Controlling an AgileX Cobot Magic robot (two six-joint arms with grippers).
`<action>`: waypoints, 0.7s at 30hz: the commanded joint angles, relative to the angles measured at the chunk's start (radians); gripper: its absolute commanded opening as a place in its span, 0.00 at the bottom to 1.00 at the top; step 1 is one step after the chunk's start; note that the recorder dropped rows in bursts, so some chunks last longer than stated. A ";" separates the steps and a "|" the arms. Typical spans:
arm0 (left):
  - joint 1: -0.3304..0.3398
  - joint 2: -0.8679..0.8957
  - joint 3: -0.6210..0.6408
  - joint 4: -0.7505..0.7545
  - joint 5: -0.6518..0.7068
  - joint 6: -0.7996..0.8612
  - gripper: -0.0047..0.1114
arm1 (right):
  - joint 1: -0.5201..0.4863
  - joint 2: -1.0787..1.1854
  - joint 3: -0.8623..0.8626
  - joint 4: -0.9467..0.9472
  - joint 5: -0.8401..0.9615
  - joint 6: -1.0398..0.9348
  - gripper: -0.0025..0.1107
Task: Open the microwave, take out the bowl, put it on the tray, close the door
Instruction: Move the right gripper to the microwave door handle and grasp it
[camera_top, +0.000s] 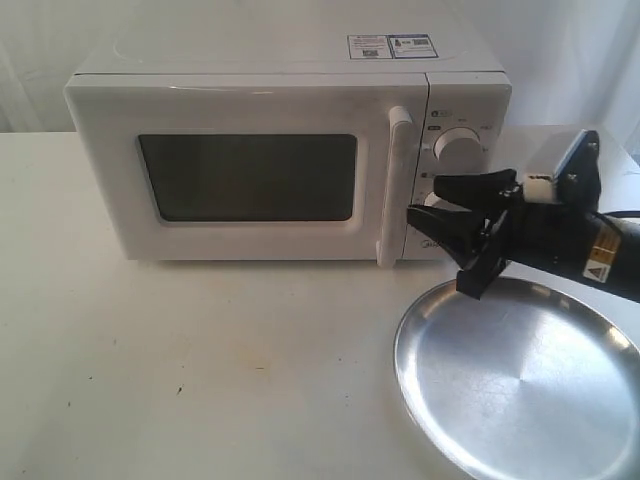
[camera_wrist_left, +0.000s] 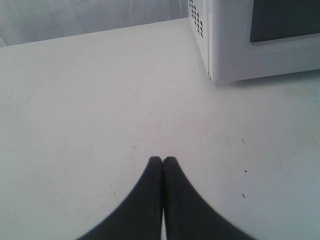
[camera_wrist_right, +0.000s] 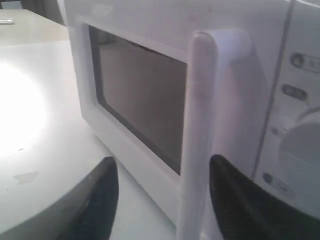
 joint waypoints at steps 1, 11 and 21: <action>-0.001 -0.002 0.003 -0.004 -0.002 -0.006 0.04 | 0.083 0.001 -0.050 0.007 0.087 0.017 0.46; -0.001 -0.002 0.003 -0.004 -0.002 -0.006 0.04 | 0.103 0.001 -0.066 0.027 0.208 -0.012 0.45; -0.001 -0.002 0.003 -0.004 -0.002 -0.006 0.04 | 0.103 0.001 -0.066 0.057 0.286 -0.023 0.45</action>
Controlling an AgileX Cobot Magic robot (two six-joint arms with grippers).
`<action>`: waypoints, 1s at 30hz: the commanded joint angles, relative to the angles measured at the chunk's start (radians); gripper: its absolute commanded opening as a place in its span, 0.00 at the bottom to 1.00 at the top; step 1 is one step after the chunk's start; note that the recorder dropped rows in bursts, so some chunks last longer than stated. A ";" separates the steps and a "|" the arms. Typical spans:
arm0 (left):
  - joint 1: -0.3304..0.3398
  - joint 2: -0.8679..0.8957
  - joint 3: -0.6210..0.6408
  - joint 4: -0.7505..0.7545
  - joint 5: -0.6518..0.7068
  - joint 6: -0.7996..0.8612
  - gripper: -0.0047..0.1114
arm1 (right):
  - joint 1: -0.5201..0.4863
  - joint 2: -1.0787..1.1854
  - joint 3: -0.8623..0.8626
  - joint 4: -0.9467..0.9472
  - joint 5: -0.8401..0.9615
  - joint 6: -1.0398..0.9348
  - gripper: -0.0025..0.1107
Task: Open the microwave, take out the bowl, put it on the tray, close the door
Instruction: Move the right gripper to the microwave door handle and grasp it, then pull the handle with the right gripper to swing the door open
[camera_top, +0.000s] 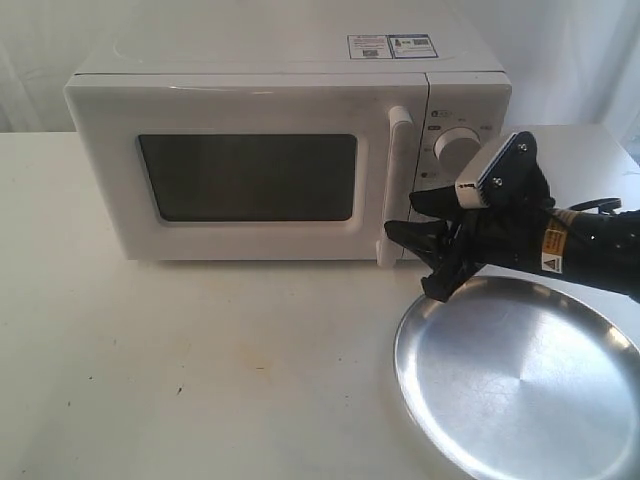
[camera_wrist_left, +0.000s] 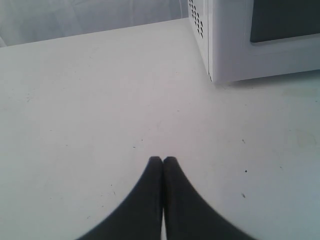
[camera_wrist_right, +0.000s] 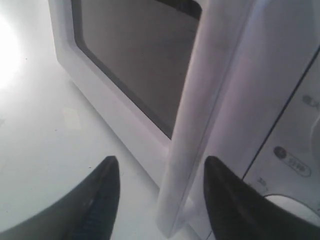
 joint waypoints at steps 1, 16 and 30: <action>-0.001 -0.002 0.003 -0.004 -0.002 -0.006 0.04 | 0.001 0.001 -0.003 0.044 -0.003 -0.019 0.45; -0.001 -0.002 0.003 -0.004 -0.002 -0.006 0.04 | 0.022 0.107 -0.103 -0.103 -0.093 0.019 0.02; -0.001 -0.002 0.003 -0.004 -0.002 -0.006 0.04 | 0.020 0.097 -0.083 -0.535 -0.311 0.126 0.02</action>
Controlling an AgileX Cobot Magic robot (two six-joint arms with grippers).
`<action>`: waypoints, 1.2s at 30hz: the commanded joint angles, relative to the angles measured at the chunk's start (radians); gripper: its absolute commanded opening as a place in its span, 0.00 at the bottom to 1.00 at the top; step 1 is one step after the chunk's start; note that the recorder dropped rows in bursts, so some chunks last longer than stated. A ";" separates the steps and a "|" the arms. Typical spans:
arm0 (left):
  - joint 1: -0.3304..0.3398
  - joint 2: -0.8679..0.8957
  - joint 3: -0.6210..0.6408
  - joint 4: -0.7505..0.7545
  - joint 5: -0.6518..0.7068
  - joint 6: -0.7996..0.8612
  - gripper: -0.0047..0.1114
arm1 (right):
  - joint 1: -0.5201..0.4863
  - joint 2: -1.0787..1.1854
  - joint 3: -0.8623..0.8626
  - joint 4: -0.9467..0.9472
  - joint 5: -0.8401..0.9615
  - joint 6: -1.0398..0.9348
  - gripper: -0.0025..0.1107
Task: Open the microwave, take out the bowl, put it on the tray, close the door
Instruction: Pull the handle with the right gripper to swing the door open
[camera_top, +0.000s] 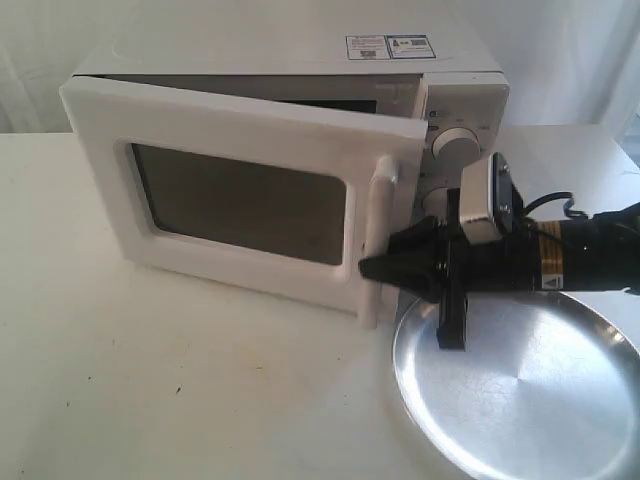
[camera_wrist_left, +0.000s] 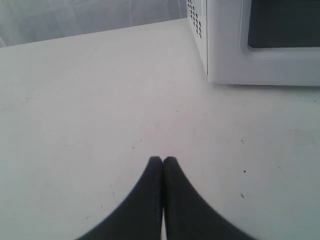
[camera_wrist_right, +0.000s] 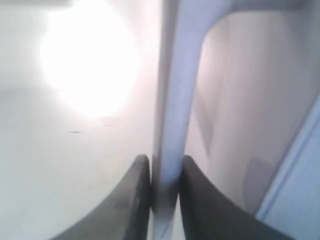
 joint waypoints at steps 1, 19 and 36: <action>-0.001 -0.002 0.003 -0.004 -0.002 -0.006 0.04 | 0.025 -0.008 0.009 -0.124 -0.029 0.016 0.02; -0.001 -0.002 0.003 -0.004 -0.002 -0.006 0.04 | -0.007 -0.083 0.009 -0.211 -0.029 0.300 0.16; -0.001 -0.002 0.003 -0.004 -0.002 -0.006 0.04 | -0.007 -0.132 0.079 -0.274 -0.025 0.470 0.43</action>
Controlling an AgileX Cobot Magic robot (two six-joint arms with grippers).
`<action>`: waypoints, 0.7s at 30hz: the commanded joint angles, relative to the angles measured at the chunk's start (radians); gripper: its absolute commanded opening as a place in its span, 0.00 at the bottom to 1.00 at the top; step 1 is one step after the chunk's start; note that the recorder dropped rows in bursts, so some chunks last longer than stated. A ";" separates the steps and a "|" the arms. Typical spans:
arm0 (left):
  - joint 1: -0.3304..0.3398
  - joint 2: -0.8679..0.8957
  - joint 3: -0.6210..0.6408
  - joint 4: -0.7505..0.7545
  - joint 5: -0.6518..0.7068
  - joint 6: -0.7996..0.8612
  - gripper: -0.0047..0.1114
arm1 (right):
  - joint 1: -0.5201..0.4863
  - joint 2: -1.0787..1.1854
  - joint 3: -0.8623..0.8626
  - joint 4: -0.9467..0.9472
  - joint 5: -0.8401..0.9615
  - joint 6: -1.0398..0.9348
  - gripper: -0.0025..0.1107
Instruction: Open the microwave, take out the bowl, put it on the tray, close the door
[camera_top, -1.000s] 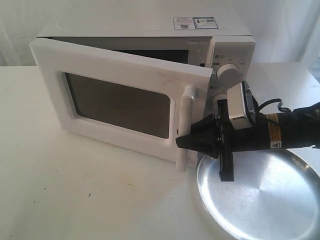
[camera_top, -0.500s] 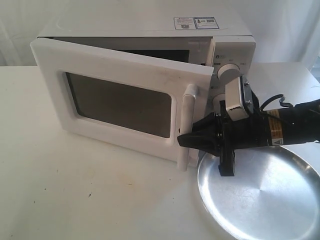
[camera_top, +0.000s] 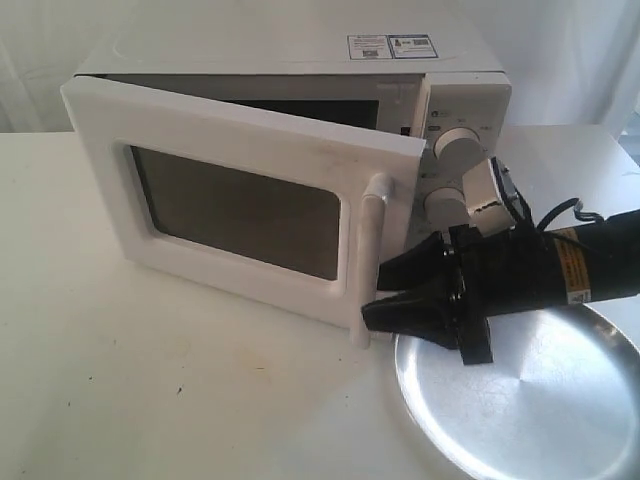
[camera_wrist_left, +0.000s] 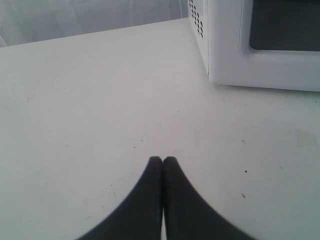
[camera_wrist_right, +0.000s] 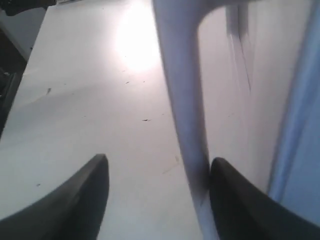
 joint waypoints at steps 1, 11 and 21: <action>-0.001 -0.002 0.003 -0.004 -0.002 -0.006 0.04 | 0.000 -0.033 0.051 -0.074 -0.012 0.031 0.40; -0.001 -0.002 0.003 -0.004 -0.002 -0.006 0.04 | 0.000 -0.119 0.105 -0.074 0.056 0.158 0.02; -0.001 -0.002 0.003 -0.004 -0.002 -0.006 0.04 | 0.000 -0.250 0.108 -0.074 0.288 0.389 0.02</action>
